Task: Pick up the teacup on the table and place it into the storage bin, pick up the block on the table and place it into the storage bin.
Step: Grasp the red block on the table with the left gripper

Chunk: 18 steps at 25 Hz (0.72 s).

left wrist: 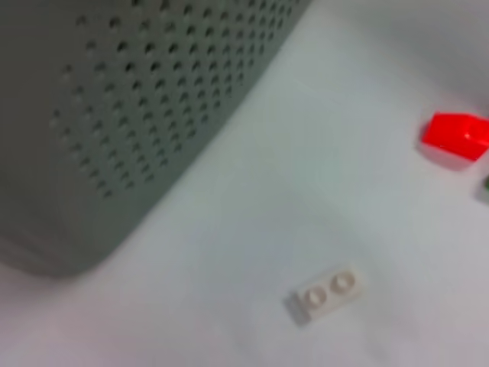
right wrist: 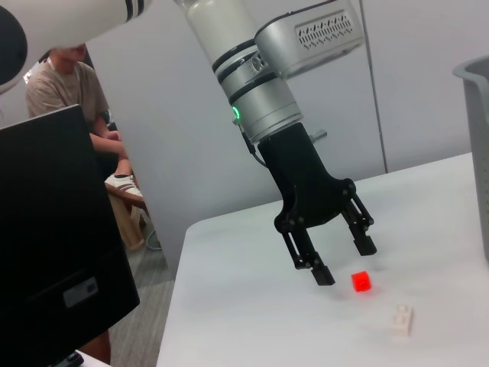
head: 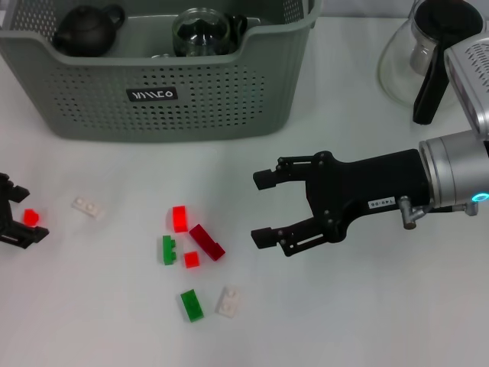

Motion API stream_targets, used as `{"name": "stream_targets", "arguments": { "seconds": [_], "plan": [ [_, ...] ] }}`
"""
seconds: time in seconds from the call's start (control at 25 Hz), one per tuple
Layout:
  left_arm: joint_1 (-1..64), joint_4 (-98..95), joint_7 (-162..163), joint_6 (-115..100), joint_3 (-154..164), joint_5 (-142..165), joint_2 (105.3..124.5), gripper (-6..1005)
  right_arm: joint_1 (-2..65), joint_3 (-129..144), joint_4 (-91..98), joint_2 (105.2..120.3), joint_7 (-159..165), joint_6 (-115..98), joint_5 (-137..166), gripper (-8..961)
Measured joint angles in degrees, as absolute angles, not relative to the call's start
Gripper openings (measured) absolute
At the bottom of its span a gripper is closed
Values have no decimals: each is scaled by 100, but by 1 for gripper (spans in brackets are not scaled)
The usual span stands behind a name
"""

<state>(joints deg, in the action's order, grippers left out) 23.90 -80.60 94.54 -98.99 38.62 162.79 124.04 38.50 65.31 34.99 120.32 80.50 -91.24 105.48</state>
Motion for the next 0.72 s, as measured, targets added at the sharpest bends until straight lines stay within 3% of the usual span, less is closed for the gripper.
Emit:
{"name": "stream_targets", "arguments": {
  "seconds": [0.72],
  "plan": [
    [2334,-8320,9720,-9762,4657,16383,12396,717,3854,6593,3348,12032,8041,-9014,10526,940]
  ]
}}
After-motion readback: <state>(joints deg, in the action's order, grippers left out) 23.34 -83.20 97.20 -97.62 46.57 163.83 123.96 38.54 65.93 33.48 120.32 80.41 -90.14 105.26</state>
